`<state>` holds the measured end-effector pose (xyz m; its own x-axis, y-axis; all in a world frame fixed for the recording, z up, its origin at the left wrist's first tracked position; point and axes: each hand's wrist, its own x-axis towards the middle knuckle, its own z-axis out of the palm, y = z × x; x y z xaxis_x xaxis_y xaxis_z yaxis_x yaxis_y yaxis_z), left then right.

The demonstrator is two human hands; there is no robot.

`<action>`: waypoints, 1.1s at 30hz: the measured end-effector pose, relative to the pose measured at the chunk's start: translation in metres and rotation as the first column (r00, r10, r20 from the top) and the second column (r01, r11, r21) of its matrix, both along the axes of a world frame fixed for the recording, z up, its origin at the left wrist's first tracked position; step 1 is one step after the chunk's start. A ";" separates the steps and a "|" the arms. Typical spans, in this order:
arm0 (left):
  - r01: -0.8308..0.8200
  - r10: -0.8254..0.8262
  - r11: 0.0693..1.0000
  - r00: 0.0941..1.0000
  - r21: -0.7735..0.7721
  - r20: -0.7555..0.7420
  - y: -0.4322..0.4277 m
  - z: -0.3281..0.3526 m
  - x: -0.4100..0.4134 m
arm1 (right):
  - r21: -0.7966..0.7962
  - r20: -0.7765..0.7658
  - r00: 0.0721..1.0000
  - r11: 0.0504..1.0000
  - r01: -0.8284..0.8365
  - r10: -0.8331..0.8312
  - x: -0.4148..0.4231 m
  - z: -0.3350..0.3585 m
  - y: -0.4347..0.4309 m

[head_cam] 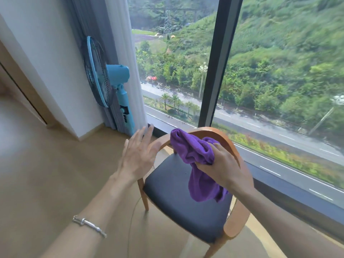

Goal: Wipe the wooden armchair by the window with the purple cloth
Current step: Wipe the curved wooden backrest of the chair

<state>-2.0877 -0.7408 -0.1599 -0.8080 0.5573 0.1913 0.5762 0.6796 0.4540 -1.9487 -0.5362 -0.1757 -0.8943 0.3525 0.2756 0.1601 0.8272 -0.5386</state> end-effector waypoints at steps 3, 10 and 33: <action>0.090 -0.090 0.996 0.996 0.018 0.005 -0.007 -0.007 -0.044 | -0.037 0.020 0.995 0.995 0.098 -0.097 -0.030 -0.007 -0.021; 0.189 -0.202 0.978 0.967 0.092 0.154 -0.006 -0.041 -0.119 | -0.112 0.052 0.982 0.976 0.187 -0.182 -0.082 -0.039 -0.038; 0.270 -0.275 0.960 0.869 0.072 0.411 0.016 -0.199 -0.346 | -0.260 0.146 0.944 0.909 0.326 -0.297 -0.305 -0.216 -0.061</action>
<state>-2.4337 -0.7252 -0.3590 -0.6312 0.7666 -0.1183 0.4958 0.5160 0.6985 -2.2536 -0.5975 -0.3913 -0.7445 0.6664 0.0410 0.4505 0.5468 -0.7058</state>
